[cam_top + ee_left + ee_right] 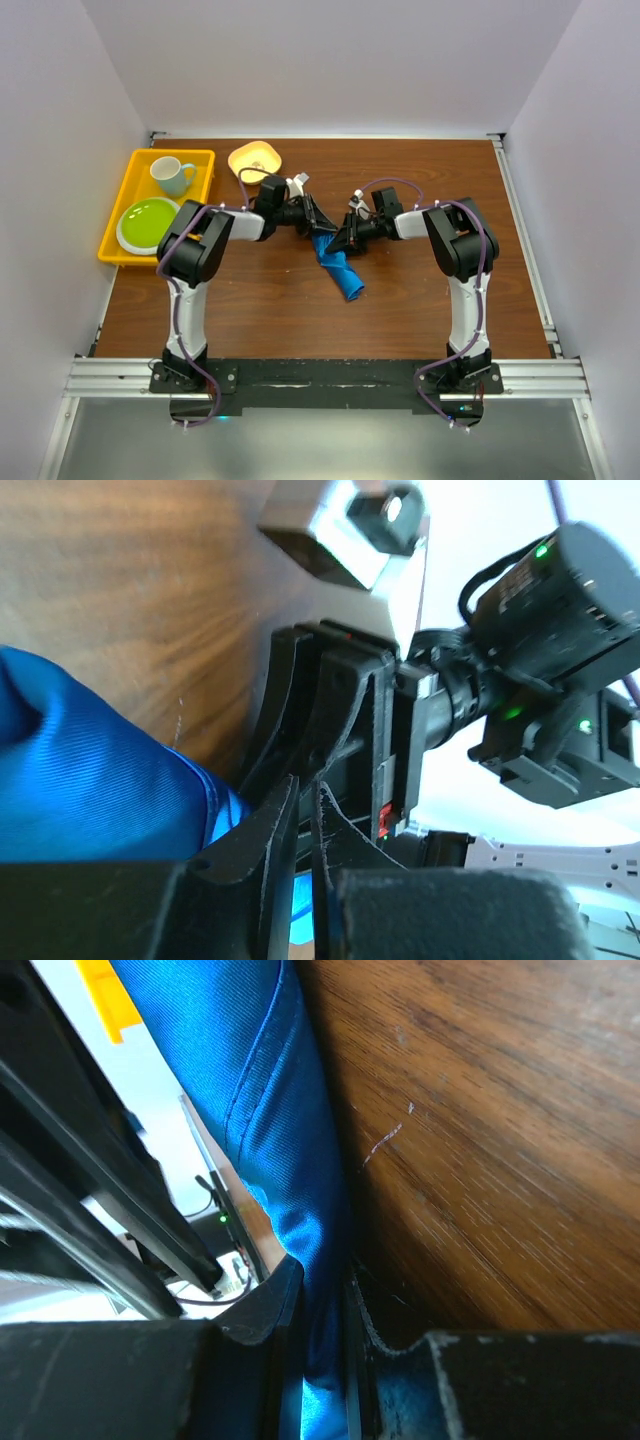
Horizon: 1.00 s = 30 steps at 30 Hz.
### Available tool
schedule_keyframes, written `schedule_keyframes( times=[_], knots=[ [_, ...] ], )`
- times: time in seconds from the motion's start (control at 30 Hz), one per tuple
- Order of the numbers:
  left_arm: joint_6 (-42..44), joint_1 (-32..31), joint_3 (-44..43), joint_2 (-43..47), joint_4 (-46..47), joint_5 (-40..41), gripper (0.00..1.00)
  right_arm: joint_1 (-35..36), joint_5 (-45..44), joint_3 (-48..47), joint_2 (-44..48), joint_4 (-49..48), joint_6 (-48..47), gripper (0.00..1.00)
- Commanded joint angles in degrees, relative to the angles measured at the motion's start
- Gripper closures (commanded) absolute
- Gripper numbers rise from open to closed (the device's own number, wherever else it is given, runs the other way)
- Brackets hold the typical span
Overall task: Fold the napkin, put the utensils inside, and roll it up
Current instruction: Roll the napkin with the utensil
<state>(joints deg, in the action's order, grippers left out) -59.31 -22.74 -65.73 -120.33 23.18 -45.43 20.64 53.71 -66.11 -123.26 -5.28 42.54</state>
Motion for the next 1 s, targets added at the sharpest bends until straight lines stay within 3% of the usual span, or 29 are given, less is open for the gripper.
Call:
schedule_keyframes(
  times=[0.0, 0.23, 0.6, 0.73, 0.97],
  knots=[
    [0.41, -0.37, 0.34, -1.65, 3.46, -0.19, 0.87, -0.08, -4.14, -0.51, 0.74, 3.17, -2.29, 0.80],
    [13.25, 0.85, -4.93, -4.82, -10.16, 3.24, 0.90, -0.17, -5.02, -1.66, 1.88, 6.93, -4.48, 0.69],
    [14.84, 1.12, -2.91, -3.86, -8.77, 3.07, 0.90, -0.17, -9.84, -5.70, 5.57, 22.40, -15.64, 0.50],
    [14.84, 1.12, -3.70, -3.24, -8.68, 2.54, 0.90, -0.17, -14.33, -10.08, 7.86, 34.96, -24.59, 0.43],
    [13.43, 1.12, -4.84, -2.10, -8.77, 1.57, 0.90, 0.01, -21.46, -19.23, 12.25, 46.76, -31.38, 0.38]
  ],
)
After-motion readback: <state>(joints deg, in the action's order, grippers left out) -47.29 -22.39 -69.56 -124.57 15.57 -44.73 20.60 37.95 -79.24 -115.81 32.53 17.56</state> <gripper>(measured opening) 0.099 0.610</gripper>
